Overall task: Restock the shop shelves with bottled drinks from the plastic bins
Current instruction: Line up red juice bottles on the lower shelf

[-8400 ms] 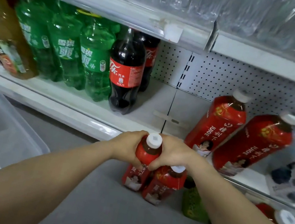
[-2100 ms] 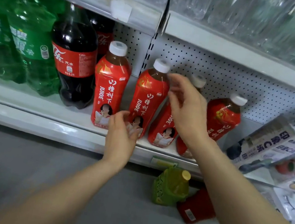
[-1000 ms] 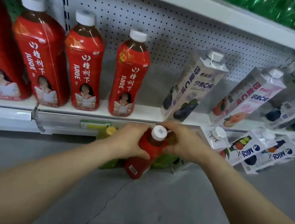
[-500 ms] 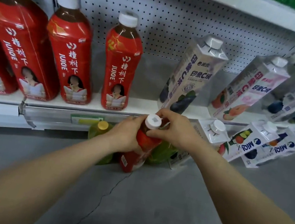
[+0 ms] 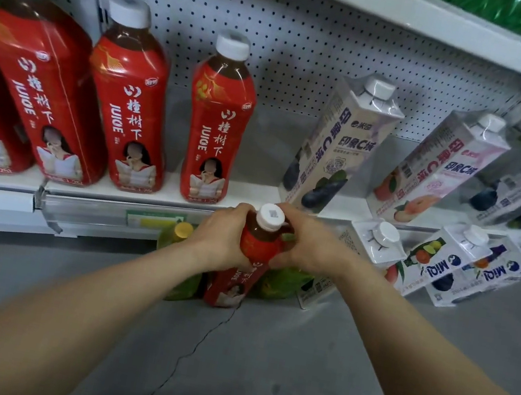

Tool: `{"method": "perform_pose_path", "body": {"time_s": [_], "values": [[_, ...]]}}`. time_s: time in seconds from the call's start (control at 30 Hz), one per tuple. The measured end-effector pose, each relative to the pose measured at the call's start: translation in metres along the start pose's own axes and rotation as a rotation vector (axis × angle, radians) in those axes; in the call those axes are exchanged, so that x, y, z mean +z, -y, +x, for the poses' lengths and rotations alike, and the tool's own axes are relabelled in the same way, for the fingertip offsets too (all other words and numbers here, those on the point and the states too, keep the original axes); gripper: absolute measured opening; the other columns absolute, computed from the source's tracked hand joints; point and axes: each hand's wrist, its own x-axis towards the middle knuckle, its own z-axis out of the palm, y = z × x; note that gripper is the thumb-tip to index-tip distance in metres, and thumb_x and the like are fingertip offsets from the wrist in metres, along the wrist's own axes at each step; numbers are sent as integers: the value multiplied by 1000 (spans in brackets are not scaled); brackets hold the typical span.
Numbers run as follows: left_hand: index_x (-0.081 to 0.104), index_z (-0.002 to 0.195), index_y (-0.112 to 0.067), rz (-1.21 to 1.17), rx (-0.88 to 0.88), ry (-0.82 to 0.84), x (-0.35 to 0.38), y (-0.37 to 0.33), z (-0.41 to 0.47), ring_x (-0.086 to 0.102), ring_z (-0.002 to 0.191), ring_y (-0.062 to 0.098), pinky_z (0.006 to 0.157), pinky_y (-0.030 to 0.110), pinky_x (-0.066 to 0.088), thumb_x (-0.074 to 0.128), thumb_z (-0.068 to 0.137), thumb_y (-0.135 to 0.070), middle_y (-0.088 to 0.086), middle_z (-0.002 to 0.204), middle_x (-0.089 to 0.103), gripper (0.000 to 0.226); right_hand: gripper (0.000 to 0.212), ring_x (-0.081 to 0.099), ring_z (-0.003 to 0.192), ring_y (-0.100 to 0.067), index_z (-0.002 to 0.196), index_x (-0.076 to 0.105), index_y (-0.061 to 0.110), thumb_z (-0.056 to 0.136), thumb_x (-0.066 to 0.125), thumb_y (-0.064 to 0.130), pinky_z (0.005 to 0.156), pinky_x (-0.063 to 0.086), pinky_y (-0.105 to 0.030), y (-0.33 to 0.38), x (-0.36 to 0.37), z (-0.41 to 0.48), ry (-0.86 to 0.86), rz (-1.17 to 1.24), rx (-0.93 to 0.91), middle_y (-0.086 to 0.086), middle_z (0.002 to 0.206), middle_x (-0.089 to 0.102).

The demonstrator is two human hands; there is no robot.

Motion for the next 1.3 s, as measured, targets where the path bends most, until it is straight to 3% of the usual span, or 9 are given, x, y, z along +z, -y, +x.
{"method": "perform_pose_path", "body": {"time_s": [0.13,0.33,0.47,0.6,0.7,0.8,1.0,1.2,1.3], "values": [[44,133,-28,40,31,19,-9,-6,-5,58,109,16,91,35,50,93,53,-35,-7,120,62,94,97,55,121,-14,140,44,31,58,97,21,107,45,-35,-5,6,-3,-8,34,-34,11,129,59],[41,135,-27,6,107,33,-34,-27,-16,57,112,15,95,36,51,93,53,-37,-6,123,60,98,82,60,110,-3,124,50,35,58,96,17,101,50,-30,8,-15,-19,-38,101,-87,17,116,63],[36,140,-27,-22,181,-49,-57,-46,-19,57,116,16,99,37,48,92,56,-40,-6,126,60,101,80,61,109,-4,123,51,36,59,94,11,100,52,-32,27,-50,-31,-106,95,-156,14,115,64],[33,146,-24,-76,262,-172,-82,-71,-20,56,120,16,101,42,48,90,59,-37,-5,133,58,105,76,64,104,0,115,52,40,62,92,3,88,55,-19,43,-86,-42,-171,138,-206,11,114,66],[31,148,-22,-145,302,-240,-95,-79,-17,54,119,9,102,30,45,90,64,-33,-11,132,55,104,77,66,103,-2,120,53,39,63,91,5,85,57,-23,48,-102,-45,-277,186,-222,11,115,67],[40,144,-27,-204,310,-271,-93,-74,-13,54,114,5,96,24,42,85,73,-26,-14,122,59,85,80,61,105,4,128,51,33,64,90,6,86,52,-16,56,-101,-39,-384,183,-257,15,114,64],[29,152,-32,-318,191,-293,-72,-52,3,50,128,17,98,26,36,60,95,-14,-2,136,58,67,90,56,118,-16,138,47,26,60,88,9,104,49,-43,60,-88,-12,-471,171,-277,3,128,59],[24,154,-33,-352,126,-292,-62,-43,11,50,125,15,95,24,34,55,98,-15,-1,135,57,67,101,54,124,-20,142,43,29,50,86,24,106,47,-49,52,-77,11,-433,181,-232,3,133,56],[25,153,-34,-363,100,-301,-62,-43,18,51,127,23,102,32,39,53,99,-20,3,135,57,62,94,56,122,-19,141,45,27,60,89,9,106,48,-48,50,-81,19,-417,219,-220,3,132,58]]}}
